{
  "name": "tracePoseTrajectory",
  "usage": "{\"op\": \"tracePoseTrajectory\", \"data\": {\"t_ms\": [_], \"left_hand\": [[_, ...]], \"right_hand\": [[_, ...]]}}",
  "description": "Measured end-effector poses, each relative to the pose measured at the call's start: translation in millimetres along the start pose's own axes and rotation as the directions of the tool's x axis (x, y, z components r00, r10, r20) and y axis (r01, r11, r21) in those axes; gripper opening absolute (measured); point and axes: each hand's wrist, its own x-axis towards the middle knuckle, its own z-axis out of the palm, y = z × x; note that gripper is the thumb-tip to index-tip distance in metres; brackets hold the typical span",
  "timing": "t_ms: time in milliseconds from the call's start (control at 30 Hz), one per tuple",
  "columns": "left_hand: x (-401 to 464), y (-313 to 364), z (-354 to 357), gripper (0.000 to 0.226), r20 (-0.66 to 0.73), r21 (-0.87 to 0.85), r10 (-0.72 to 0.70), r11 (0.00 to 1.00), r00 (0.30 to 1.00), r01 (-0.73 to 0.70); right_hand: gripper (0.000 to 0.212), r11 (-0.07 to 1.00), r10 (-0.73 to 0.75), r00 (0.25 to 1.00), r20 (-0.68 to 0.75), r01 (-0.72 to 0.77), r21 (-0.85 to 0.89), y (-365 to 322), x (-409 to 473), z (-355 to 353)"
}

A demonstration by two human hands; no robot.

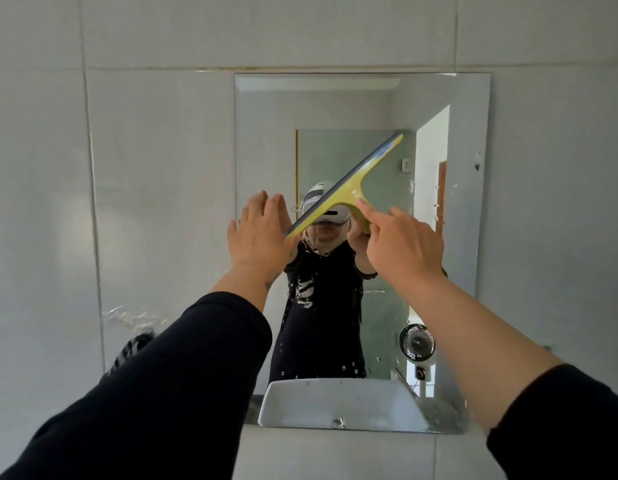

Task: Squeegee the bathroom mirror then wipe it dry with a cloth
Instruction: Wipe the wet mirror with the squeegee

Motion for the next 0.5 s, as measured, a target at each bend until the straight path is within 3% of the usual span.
{"op": "tracePoseTrajectory", "data": {"t_ms": [233, 500], "left_hand": [[-3.4, 12.5, 9.1, 0.078, 0.071, 0.011, -0.041, 0.999, 0.997, 0.04], [-3.6, 13.8, 16.1, 0.083, 0.047, 0.058, -0.052, 0.997, 0.998, 0.049]], "right_hand": [[0.048, 0.996, 0.084, 0.996, -0.005, -0.084, -0.021, 36.6, -1.2, -10.9], [0.048, 0.973, 0.23, 0.973, 0.005, -0.23, 0.021, 72.1, -9.0, -20.1]]}}
